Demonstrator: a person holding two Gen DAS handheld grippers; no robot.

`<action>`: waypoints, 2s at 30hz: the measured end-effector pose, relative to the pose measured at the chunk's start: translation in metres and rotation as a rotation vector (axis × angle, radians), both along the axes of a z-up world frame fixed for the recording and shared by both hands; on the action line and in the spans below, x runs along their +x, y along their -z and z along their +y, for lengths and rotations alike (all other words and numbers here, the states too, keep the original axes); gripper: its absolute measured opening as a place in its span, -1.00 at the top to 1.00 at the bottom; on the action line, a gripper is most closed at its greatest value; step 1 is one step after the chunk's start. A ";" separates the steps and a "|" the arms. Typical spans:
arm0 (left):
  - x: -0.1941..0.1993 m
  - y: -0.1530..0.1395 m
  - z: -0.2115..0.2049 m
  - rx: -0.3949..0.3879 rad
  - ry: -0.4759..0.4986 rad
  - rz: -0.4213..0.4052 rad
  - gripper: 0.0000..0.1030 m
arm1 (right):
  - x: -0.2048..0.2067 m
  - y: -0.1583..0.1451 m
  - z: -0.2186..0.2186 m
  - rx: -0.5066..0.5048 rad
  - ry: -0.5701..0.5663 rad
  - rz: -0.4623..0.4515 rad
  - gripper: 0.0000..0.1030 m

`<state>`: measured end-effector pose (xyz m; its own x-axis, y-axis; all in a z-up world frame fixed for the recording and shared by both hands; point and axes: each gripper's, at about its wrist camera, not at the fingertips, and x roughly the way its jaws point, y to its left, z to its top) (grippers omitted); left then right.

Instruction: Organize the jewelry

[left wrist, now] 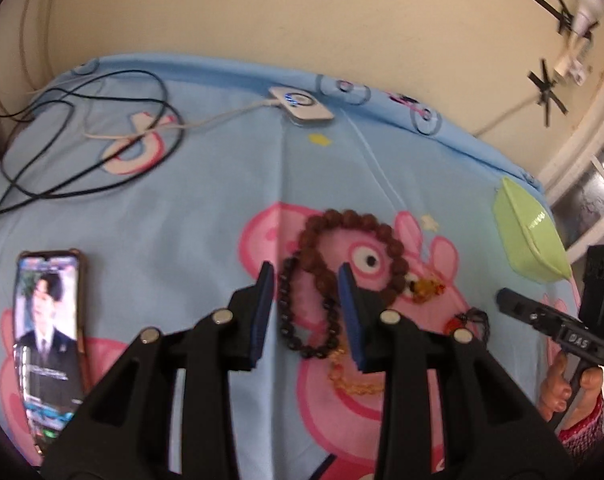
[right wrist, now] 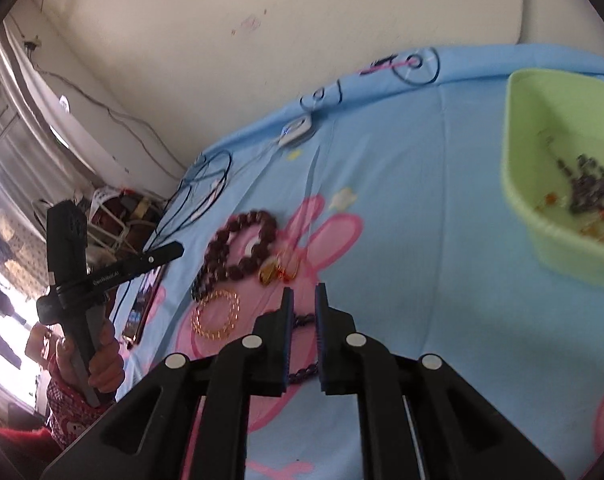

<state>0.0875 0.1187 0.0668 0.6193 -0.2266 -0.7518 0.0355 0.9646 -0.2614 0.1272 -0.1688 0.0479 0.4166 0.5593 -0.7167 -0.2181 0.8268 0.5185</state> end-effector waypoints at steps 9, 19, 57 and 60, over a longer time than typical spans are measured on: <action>-0.004 -0.001 -0.050 0.007 0.155 -0.038 0.40 | 0.003 0.006 0.023 -0.013 -0.069 -0.008 1.00; 0.003 0.006 -0.105 0.109 0.307 -0.038 0.40 | 0.000 -0.013 -0.013 0.104 0.040 -0.133 1.00; 0.033 -0.061 -0.243 0.079 0.611 -0.112 0.84 | -0.020 -0.070 -0.114 0.192 0.237 -0.272 1.00; 0.047 -0.066 -0.276 0.074 0.648 -0.118 0.84 | -0.019 -0.078 -0.132 0.145 0.283 -0.290 1.00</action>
